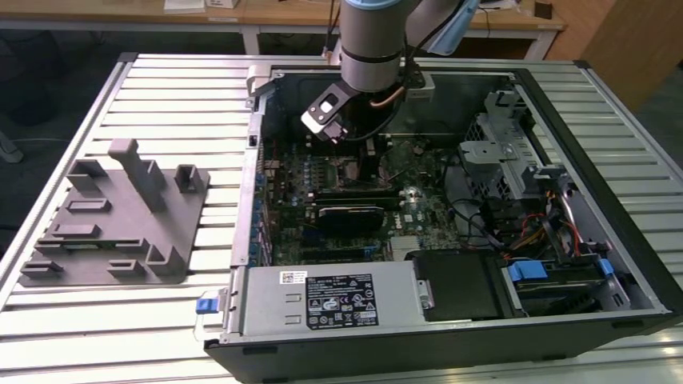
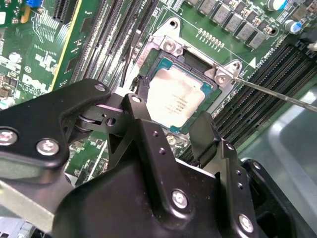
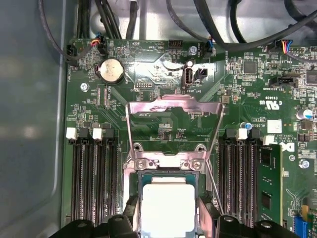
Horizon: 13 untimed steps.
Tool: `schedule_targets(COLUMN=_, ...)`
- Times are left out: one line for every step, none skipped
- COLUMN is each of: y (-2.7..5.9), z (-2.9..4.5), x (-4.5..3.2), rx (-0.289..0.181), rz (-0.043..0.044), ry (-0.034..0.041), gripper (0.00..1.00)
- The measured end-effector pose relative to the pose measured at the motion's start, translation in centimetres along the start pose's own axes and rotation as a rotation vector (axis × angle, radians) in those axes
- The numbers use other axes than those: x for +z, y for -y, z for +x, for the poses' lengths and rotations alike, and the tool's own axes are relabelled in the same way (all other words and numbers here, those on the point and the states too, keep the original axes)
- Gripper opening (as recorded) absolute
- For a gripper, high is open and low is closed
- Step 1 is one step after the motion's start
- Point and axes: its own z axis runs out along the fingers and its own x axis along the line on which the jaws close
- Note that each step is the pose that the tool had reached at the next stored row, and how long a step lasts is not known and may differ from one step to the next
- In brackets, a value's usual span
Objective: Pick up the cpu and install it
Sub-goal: 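Place the cpu into insertion slot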
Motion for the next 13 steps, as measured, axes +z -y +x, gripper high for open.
schedule_targets(y=0.0, z=0.0, x=0.0, rx=0.0, rz=0.0, ry=0.0, gripper=0.6)
schedule_targets(y=0.0, z=0.0, x=0.0, rx=0.0, rz=-0.0001, ry=0.0, gripper=0.6)
schedule_targets(y=0.0, z=0.0, x=0.0, rx=0.0, rz=-0.0001, ry=0.0, gripper=0.6)
schedule_targets(y=0.0, z=-0.01, x=-0.01, rx=0.0, rz=-0.0001, ry=0.0001, gripper=0.6)
schedule_targets(y=0.0, z=0.0, x=-0.01, rx=0.0, rz=-0.0001, ry=0.0001, gripper=0.6)
schedule_targets(y=0.0, z=-0.01, x=-0.01, rx=0.0, rz=-0.0001, ry=0.0002, gripper=0.6)
schedule_targets(y=0.0, z=0.0, x=-0.01, rx=0.0, rz=-0.0001, ry=0.0002, gripper=0.58)
schedule_targets(y=0.0, z=0.0, x=-0.01, rx=0.0, rz=-0.0002, ry=0.0002, gripper=0.58)
schedule_targets(y=0.0, z=0.0, x=-0.01, rx=0.0, rz=-0.0002, ry=0.0002, gripper=0.52)
schedule_targets(y=0.0, z=0.0, x=-0.01, rx=0.0, rz=-0.0002, ry=0.0002, gripper=0.46)
schedule_targets(y=0.0, z=0.0, x=-0.01, rx=0.0, rz=-0.0002, ry=0.0001, gripper=0.46)
schedule_targets(y=0.0, z=0.0, x=-0.01, rx=0.0, rz=-0.0003, ry=0.0002, gripper=0.4)
schedule_targets(y=0.0, z=0.0, x=-0.01, rx=0.0, rz=-0.0003, ry=0.0001, gripper=0.34)
